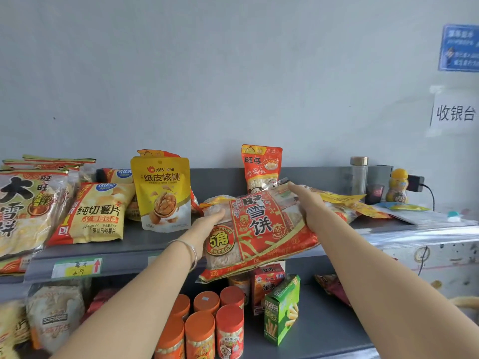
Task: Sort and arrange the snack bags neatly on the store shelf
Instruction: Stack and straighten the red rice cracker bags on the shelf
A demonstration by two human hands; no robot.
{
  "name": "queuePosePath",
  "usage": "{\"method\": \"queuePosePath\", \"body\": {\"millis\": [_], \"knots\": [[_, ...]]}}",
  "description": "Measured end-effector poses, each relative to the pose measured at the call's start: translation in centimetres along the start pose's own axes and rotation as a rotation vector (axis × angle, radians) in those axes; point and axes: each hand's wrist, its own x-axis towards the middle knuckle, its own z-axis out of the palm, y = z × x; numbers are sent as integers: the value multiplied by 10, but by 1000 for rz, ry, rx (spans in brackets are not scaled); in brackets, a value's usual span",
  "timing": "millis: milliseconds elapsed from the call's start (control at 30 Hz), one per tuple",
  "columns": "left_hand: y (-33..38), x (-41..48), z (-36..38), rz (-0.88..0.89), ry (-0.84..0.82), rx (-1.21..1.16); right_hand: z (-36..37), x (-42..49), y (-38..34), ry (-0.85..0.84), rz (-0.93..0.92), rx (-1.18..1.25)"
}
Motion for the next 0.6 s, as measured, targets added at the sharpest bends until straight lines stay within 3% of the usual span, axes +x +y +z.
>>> {"method": "queuePosePath", "body": {"millis": [167, 367, 500, 600], "knots": [[-10, -12, 1, 132, 105, -142, -14, -20, 11, -222, 140, -16], [-6, -25, -18, 281, 152, -223, -13, -32, 26, -414, 58, 138], [2, -42, -52, 316, 97, -165, 20, -41, 28, -474, -4, 129], [1, -53, -98, 379, 157, -136, 65, -50, 28, -532, -44, 150]]}}
